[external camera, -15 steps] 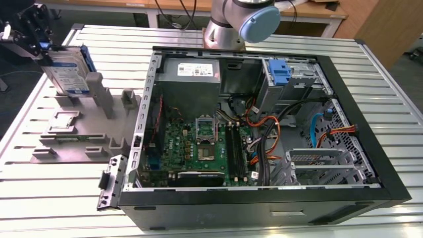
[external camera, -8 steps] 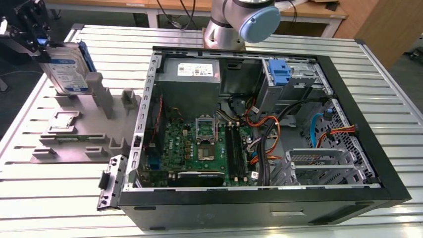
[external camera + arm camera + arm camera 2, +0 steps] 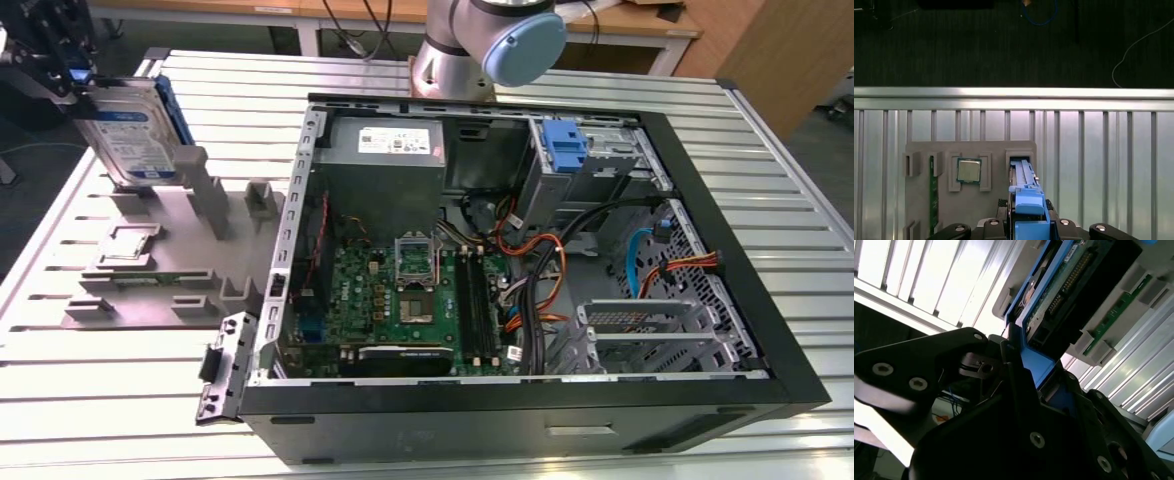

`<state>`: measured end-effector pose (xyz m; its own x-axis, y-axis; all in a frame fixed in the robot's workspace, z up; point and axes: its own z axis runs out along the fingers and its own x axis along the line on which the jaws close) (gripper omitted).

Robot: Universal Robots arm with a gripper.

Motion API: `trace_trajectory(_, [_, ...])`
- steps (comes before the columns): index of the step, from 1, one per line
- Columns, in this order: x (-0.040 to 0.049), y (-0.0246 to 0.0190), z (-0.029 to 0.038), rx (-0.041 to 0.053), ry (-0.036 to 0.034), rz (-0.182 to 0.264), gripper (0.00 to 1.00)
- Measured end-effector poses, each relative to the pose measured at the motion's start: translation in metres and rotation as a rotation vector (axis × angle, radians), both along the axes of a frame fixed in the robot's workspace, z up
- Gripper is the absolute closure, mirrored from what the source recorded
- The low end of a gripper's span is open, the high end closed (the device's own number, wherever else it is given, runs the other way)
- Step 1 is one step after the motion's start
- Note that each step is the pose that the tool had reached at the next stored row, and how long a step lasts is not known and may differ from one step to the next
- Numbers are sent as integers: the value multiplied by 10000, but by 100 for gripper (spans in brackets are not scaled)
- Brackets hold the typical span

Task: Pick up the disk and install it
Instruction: 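Pick up the disk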

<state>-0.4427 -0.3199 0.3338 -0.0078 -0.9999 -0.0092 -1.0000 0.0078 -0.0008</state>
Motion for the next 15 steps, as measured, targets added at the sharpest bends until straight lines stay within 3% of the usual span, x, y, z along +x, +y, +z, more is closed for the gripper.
trace_trajectory(15, [0, 0, 114, 0, 0, 0, 63])
